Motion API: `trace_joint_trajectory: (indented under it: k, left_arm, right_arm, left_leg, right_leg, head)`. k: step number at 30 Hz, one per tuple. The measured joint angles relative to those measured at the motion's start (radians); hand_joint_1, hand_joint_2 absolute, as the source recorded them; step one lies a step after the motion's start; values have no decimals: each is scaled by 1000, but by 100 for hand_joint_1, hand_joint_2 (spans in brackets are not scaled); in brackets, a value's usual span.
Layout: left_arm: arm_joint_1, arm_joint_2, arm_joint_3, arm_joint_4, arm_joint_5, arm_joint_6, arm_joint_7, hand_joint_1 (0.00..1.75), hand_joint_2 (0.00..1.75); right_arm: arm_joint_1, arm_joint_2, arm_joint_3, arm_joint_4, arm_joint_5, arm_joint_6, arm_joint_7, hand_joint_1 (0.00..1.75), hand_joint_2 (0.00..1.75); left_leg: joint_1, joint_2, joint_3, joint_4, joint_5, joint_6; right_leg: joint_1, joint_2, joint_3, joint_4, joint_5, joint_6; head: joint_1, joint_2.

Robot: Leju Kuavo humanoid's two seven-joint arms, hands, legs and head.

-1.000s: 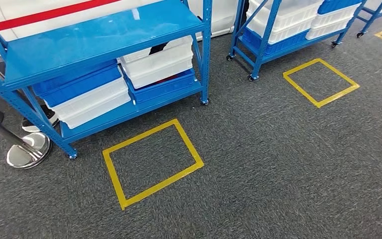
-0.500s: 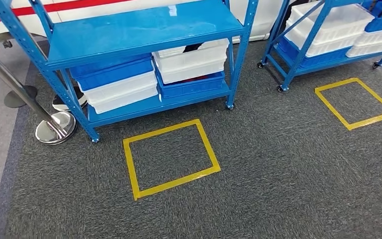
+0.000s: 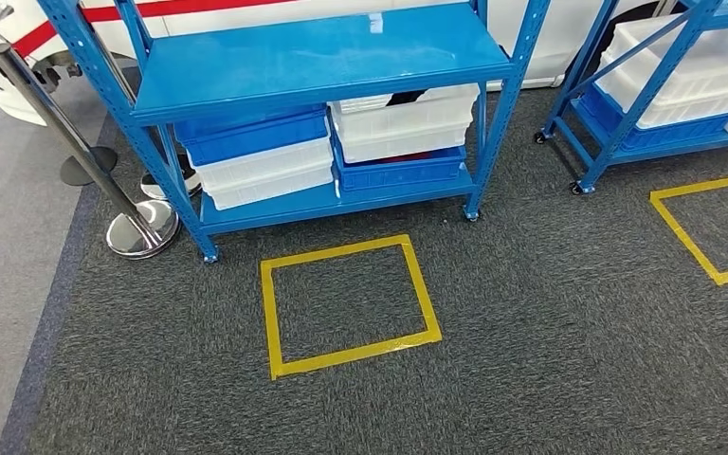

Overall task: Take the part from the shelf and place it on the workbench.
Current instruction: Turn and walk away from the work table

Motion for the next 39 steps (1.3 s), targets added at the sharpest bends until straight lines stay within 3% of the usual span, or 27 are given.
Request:
trace_joint_trajectory:
  k: [1, 3, 4, 5, 6, 7, 8, 10, 12, 15, 17, 19, 20, 21, 22, 24, 26, 29, 31, 34, 36, 37, 39]
  left_arm:
    - [-2, 0, 0, 0, 0, 0, 0, 0, 0]
    - [-7, 1, 0, 0, 0, 0, 0, 0, 0]
    - [-9, 1, 0, 0, 0, 0, 0, 0, 0]
    - [-10, 1, 0, 0, 0, 0, 1, 0, 0]
    - [-10, 1, 0, 0, 0, 0, 2, 0, 0]
    - [-10, 1, 0, 0, 0, 0, 3, 0, 0]
    - [-11, 2, 0, 0, 0, 0, 3, 0, 0]
    - [-14, 3, 0, 0, -1, 2, 6, 0, 0]
    - [-17, 3, 0, 0, -1, 3, 8, 0, 0]
    - [-16, 3, 0, 0, -1, 6, 10, 0, 0]
    - [-16, 4, 0, 0, -2, 10, 13, 0, 0]
    - [-18, 4, 0, 0, -3, 15, 18, 0, 0]
    - [-18, 4, 0, 0, -3, 16, 19, 0, 0]
    - [-18, 4, 0, 0, -5, 17, 21, 0, 0]
    - [-18, 4, 0, 0, -7, 18, 22, 0, 0]
    - [-17, 3, 0, 0, -11, 20, 24, 0, 0]
    - [-20, 3, 0, 0, -15, 20, 25, 0, 0]
    - [-26, 4, -1, 0, -21, 21, 27, 0, 0]
    - [-28, 6, -1, 0, -24, 21, 28, 0, 0]
    - [-29, 7, -1, 0, -26, 21, 31, 0, 0]
    - [-27, 7, -2, 0, -28, 21, 34, 0, 0]
    - [-25, 7, -1, 0, -28, 21, 36, 0, 0]
    - [-21, 9, -1, 0, -26, 22, 38, 0, 0]
  right_arm:
    - [1, 1, -2, 0, 0, -1, 0, 0, 0]
    - [3, 2, -5, 0, -1, -4, 0, 0, 0]
    - [4, 2, -6, 0, -1, -5, 0, 0, 0]
    - [4, 2, -7, 0, -1, -6, 0, 0, 0]
    - [4, 2, -8, 0, -1, -6, 0, 0, 0]
    - [3, 3, -9, 0, -1, -7, 0, 0, 0]
    - [2, 4, -10, 0, -1, -7, 0, 0, 0]
    - [1, 7, -12, 0, -1, -7, 0, 0, 0]
    - [-1, 10, -13, 0, 0, -7, 0, 0, 0]
    - [-2, 10, -14, 0, 3, -3, -1, 0, 0]
    - [-2, 10, -14, 0, 3, 0, -1, 0, 0]
    - [-2, 11, -14, 0, 4, 2, -1, 0, 0]
    - [-1, 11, -14, 0, 5, 3, -1, 0, 0]
    - [-1, 11, -14, 0, 5, 4, -1, 0, 0]
    - [0, 10, -14, 0, 5, 4, -1, 0, 0]
    - [2, 10, -14, 0, 5, 5, 0, 0, 0]
    - [3, 10, -16, 0, 5, 5, 0, 0, 0]
    - [2, 11, -19, 0, 4, 6, 0, 0, 0]
    - [3, 12, -21, 0, 2, 6, 0, 0, 0]
    - [3, 13, -22, 0, 2, 6, -1, 0, 0]
    - [3, 13, -22, 0, 3, 9, -1, 0, 0]
    - [4, 13, -22, 0, 4, 10, -2, 0, 0]
    - [6, 15, -22, 0, 6, 14, -2, 0, 0]
  left_leg:
    - [1, 15, -17, 40, -22, -5]
    - [3, 40, -87, 173, -83, -13]
    - [5, 44, -122, 235, -102, -16]
    - [6, 45, -144, 268, -102, -16]
    - [6, 46, -146, 262, -81, -15]
    - [6, 47, -128, 214, -43, -11]
    - [4, 50, -99, 144, 1, -5]
    - [-3, 60, -50, 27, 50, 11]
    - [-10, 65, -39, -11, 47, 25]
    - [-6, 57, -15, -36, 47, 46]
    - [-3, 54, 1, -46, 48, 53]
    - [-4, 51, 4, -46, 44, 56]
    - [-4, 50, 7, -45, 41, 55]
    - [-3, 48, 13, -45, 37, 52]
    - [-2, 45, 21, -44, 32, 49]
    - [0, 42, 39, -41, 18, 38]
    - [-1, 41, 42, -37, 5, 25]
    - [-2, 41, 46, -21, -3, 7]
    - [0, 44, 23, 37, -10, 0]
    - [4, 48, -98, 222, -73, -11]
    - [5, 48, -156, 273, -96, -11]
    - [4, 48, -160, 248, -77, -6]
    - [-2, 50, -137, 127, 16, 12]
  right_leg:
    - [-1, -6, 3, -3, -1, -6]
    - [1, -16, 6, -3, -6, -13]
    - [2, -21, 8, -3, -8, -15]
    - [4, -24, 11, -3, -12, -15]
    - [5, -26, 16, -3, -15, -15]
    - [6, -28, 23, -3, -19, -14]
    - [7, -30, 30, -3, -24, -13]
    - [10, -33, 39, -2, -31, -6]
    - [11, -35, 40, 2, -28, 7]
    - [6, -33, 37, 37, -25, 25]
    - [4, -23, -3, 113, -75, 32]
    - [3, -18, -71, 225, -131, 38]
    - [2, -17, -95, 257, -138, 41]
    - [0, -17, -102, 255, -122, 42]
    - [-2, -17, -91, 219, -88, 43]
    - [-4, -16, -45, 96, -9, 43]
    - [0, -14, -20, 20, 11, 32]
    - [2, -15, -9, 5, 2, 8]
    - [-1, -19, 10, 0, -7, -5]
    - [1, -21, 27, -4, -22, -14]
    - [5, -20, 44, -4, -37, -15]
    - [6, -20, 56, -4, -46, -15]
    - [10, -21, 79, -4, -64, -14]
  head:
    - [0, 0]
    - [0, 0]
    - [0, 0]
    - [0, 0]
    - [0, 0]
    - [0, 0]
    - [0, 0]
    - [0, 0]
    - [0, 0]
    - [0, 0]
    - [0, 0]
    - [0, 0]
    - [0, 0]
    - [0, 0]
    - [0, 0]
    - [0, 0]
    - [0, 0]
    - [0, 0]
    - [0, 0]
    - [-1, 0]
    - [-1, 0]
    - [0, 0]
    - [0, 0]
